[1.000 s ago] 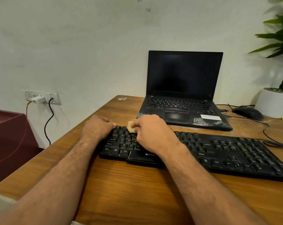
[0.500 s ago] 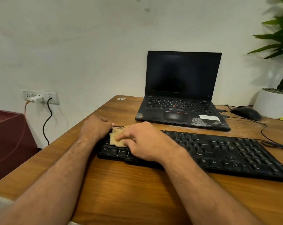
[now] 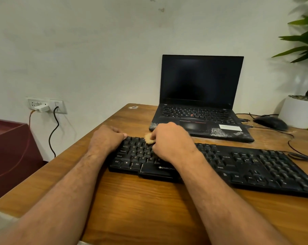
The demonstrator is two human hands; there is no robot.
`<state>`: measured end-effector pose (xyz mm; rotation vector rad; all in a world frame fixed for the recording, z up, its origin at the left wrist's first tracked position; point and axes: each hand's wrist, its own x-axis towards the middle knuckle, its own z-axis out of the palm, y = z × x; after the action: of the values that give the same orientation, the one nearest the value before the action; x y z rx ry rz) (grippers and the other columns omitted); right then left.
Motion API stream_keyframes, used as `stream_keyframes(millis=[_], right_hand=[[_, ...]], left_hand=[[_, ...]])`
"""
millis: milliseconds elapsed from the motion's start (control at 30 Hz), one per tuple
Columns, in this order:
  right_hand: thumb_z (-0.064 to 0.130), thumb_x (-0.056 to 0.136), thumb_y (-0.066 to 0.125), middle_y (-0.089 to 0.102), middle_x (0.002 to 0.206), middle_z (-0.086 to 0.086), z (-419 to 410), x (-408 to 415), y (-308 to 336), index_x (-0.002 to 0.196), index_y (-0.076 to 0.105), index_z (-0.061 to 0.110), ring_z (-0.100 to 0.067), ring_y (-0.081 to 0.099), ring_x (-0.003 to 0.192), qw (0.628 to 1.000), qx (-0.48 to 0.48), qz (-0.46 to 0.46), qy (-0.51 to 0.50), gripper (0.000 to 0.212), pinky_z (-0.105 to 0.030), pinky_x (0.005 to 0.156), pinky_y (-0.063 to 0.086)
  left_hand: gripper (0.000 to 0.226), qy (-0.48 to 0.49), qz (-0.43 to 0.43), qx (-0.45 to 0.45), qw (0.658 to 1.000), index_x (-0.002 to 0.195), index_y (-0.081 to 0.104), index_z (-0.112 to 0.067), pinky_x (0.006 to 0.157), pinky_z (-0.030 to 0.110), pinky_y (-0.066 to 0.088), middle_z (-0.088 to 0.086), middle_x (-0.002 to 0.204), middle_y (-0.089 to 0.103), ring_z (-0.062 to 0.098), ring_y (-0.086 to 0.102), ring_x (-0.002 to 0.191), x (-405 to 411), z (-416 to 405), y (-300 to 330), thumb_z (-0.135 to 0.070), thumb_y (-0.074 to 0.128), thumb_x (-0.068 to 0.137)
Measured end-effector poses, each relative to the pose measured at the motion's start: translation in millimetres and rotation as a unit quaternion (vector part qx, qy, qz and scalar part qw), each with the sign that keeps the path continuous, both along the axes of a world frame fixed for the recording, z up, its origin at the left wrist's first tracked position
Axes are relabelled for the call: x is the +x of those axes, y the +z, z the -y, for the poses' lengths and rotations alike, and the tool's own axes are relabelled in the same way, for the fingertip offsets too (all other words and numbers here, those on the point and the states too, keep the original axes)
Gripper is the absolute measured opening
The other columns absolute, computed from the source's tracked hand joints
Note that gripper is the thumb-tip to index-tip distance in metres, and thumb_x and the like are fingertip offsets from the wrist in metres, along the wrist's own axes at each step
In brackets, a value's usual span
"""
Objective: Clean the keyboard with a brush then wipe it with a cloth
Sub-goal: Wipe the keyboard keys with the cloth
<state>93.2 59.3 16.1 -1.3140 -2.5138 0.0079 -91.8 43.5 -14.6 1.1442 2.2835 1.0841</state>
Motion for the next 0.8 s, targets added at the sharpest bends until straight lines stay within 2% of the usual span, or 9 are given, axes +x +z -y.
stream_keyframes(millis=[100, 233, 300, 400, 467, 567, 633, 700, 800], right_hand=[[0.021, 0.084, 0.063, 0.061, 0.084, -0.003, -3, 18, 15, 0.097, 0.071, 0.017, -0.026, 0.062, 0.082, 0.997, 0.043, -0.011, -0.069, 0.016, -0.038, 0.081, 0.057], [0.019, 0.078, 0.060, 0.070, 0.093, 0.001, 1, 26, 15, 0.091, 0.076, 0.021, -0.020, 0.066, 0.089, 0.999, -0.022, -0.039, -0.031, 0.021, -0.040, 0.086, 0.059], [0.017, 0.087, 0.059, 0.060, 0.110, 0.002, 5, 19, 7, 0.100, 0.076, 0.022, -0.018, 0.059, 0.102, 0.996, -0.077, -0.039, 0.032, 0.022, -0.040, 0.095, 0.055], [0.020, 0.092, 0.054, 0.053, 0.123, 0.001, 3, 16, 5, 0.125, 0.067, 0.032, -0.021, 0.044, 0.120, 0.995, -0.069, -0.031, 0.060, 0.038, -0.043, 0.107, 0.043], [0.031, 0.087, 0.056, 0.062, 0.121, 0.006, 2, 23, 11, 0.126, 0.065, 0.039, -0.020, 0.046, 0.119, 0.998, -0.039, -0.042, 0.030, 0.041, -0.044, 0.105, 0.043], [0.038, 0.084, 0.061, 0.066, 0.112, 0.013, 5, 32, 15, 0.115, 0.071, 0.041, -0.012, 0.055, 0.103, 0.995, -0.078, -0.053, 0.008, 0.033, -0.034, 0.093, 0.050], [0.028, 0.087, 0.062, 0.062, 0.118, 0.010, 6, 30, 8, 0.119, 0.071, 0.039, -0.010, 0.054, 0.099, 0.995, -0.088, -0.051, 0.020, 0.035, -0.031, 0.093, 0.050], [0.027, 0.092, 0.062, 0.058, 0.122, 0.008, 0, 27, 0, 0.125, 0.069, 0.035, -0.014, 0.057, 0.106, 0.995, -0.050, -0.087, 0.026, 0.035, -0.032, 0.097, 0.050], [0.039, 0.095, 0.063, 0.058, 0.124, 0.005, -11, 21, -8, 0.135, 0.061, 0.036, -0.017, 0.053, 0.116, 0.990, -0.019, -0.133, 0.036, 0.040, -0.034, 0.103, 0.044]], left_hand=[[0.011, -0.002, 0.003, 0.002, 1.000, 0.084, 0.067, -0.025, 0.105, 0.049, 0.045, 0.002, 0.097, 0.068, 0.022, 0.062, 0.104, 0, -1, 0, -0.034, 0.070, 0.090], [0.012, -0.007, 0.007, 0.000, 1.000, 0.096, 0.073, -0.022, 0.103, 0.047, 0.047, 0.003, 0.100, 0.071, 0.022, 0.063, 0.100, -2, -1, 0, -0.033, 0.070, 0.091], [0.012, -0.007, 0.003, 0.000, 1.000, 0.097, 0.072, -0.022, 0.103, 0.046, 0.047, 0.003, 0.101, 0.070, 0.021, 0.062, 0.100, 0, 0, 1, -0.032, 0.069, 0.091], [0.009, -0.006, -0.004, 0.008, 1.000, 0.086, 0.067, -0.026, 0.103, 0.046, 0.047, 0.001, 0.095, 0.066, 0.021, 0.061, 0.100, 1, 1, 2, -0.033, 0.069, 0.091], [0.011, -0.010, -0.008, 0.010, 1.000, 0.084, 0.066, -0.027, 0.104, 0.045, 0.046, 0.002, 0.096, 0.067, 0.020, 0.061, 0.099, -1, 2, 1, -0.034, 0.069, 0.091], [0.015, -0.018, -0.040, 0.023, 0.999, 0.097, 0.071, -0.023, 0.104, 0.044, 0.046, 0.002, 0.101, 0.069, 0.017, 0.060, 0.096, -3, 2, -3, -0.036, 0.065, 0.094], [0.024, -0.043, -0.047, 0.068, 0.996, 0.107, 0.072, -0.023, 0.102, 0.041, 0.047, -0.001, 0.103, 0.070, 0.016, 0.063, 0.100, -1, 7, -3, -0.041, 0.059, 0.097], [0.043, -0.123, -0.005, 0.116, 0.986, 0.123, 0.065, -0.031, 0.103, 0.039, 0.043, -0.006, 0.118, 0.065, 0.016, 0.059, 0.114, 0, 17, -1, -0.057, 0.061, 0.089], [0.105, -0.292, 0.021, 0.069, 0.954, 0.146, 0.033, -0.052, 0.114, 0.046, 0.036, -0.011, 0.151, 0.040, 0.013, 0.042, 0.135, 0, 36, -2, -0.076, 0.077, 0.053]])
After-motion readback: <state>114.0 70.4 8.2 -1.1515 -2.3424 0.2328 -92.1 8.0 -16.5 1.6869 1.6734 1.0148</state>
